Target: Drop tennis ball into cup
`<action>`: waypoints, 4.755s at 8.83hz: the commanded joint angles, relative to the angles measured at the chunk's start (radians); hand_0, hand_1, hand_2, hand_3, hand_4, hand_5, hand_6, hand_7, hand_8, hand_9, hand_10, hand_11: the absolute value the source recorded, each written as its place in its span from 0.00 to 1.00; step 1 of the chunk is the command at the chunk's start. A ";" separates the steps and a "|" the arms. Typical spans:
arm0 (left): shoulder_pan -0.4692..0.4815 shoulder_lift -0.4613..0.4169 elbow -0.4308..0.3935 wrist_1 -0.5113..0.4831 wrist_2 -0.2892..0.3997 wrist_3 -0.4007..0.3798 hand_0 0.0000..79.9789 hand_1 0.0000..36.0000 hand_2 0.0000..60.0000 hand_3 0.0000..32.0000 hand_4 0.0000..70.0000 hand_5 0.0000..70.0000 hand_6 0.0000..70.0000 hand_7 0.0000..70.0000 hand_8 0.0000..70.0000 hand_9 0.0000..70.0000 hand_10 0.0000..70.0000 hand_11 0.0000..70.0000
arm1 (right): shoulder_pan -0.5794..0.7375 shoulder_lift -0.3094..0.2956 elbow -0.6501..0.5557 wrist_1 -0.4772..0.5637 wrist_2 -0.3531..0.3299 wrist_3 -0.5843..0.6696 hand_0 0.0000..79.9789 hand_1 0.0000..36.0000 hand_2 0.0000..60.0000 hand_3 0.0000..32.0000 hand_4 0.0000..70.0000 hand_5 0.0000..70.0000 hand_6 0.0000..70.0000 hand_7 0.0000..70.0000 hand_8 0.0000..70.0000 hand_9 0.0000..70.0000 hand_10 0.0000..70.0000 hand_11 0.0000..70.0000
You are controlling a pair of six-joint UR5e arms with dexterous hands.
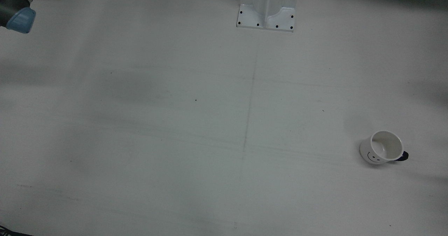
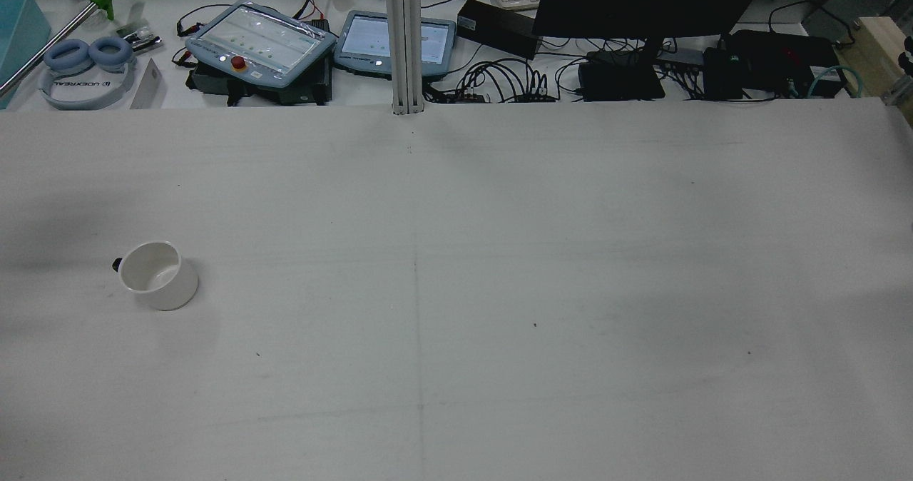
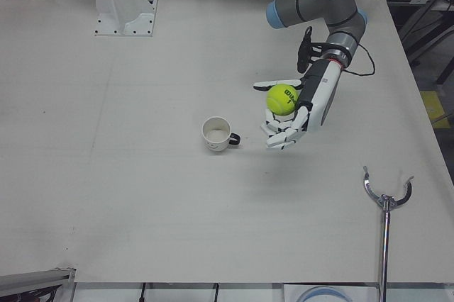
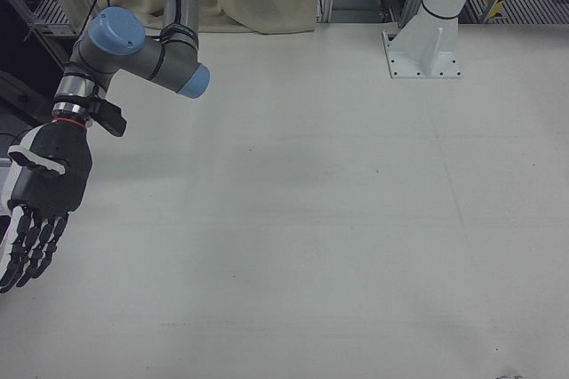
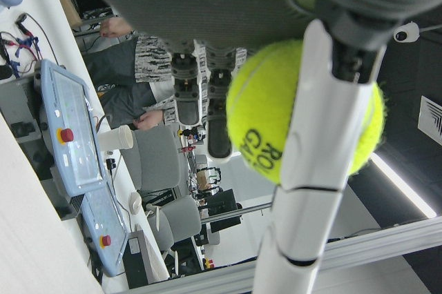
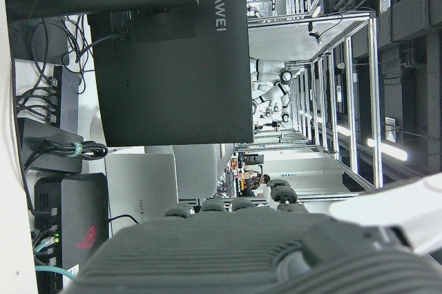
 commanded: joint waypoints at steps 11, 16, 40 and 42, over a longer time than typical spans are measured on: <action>0.308 -0.064 0.028 0.010 -0.129 0.124 0.88 0.73 0.09 0.00 0.09 0.30 0.97 1.00 0.50 0.65 0.23 0.37 | 0.000 0.000 0.000 0.000 0.000 0.000 0.00 0.00 0.00 0.00 0.00 0.00 0.00 0.00 0.00 0.00 0.00 0.00; 0.325 -0.071 0.065 -0.011 -0.132 0.158 0.89 0.73 0.09 0.00 0.08 0.31 0.97 1.00 0.51 0.64 0.23 0.38 | 0.000 0.000 0.000 0.000 0.000 0.000 0.00 0.00 0.00 0.00 0.00 0.00 0.00 0.00 0.00 0.00 0.00 0.00; 0.119 -0.087 -0.034 0.160 -0.075 0.032 0.78 0.71 0.04 0.00 0.11 0.18 0.35 0.27 0.14 0.17 0.13 0.22 | 0.000 0.000 0.000 0.000 0.000 0.000 0.00 0.00 0.00 0.00 0.00 0.00 0.00 0.00 0.00 0.00 0.00 0.00; 0.050 -0.088 -0.053 0.191 -0.055 0.027 0.77 0.68 0.03 0.00 0.11 0.18 0.39 0.28 0.15 0.18 0.14 0.24 | 0.000 0.000 0.000 0.000 0.000 0.000 0.00 0.00 0.00 0.00 0.00 0.00 0.00 0.00 0.00 0.00 0.00 0.00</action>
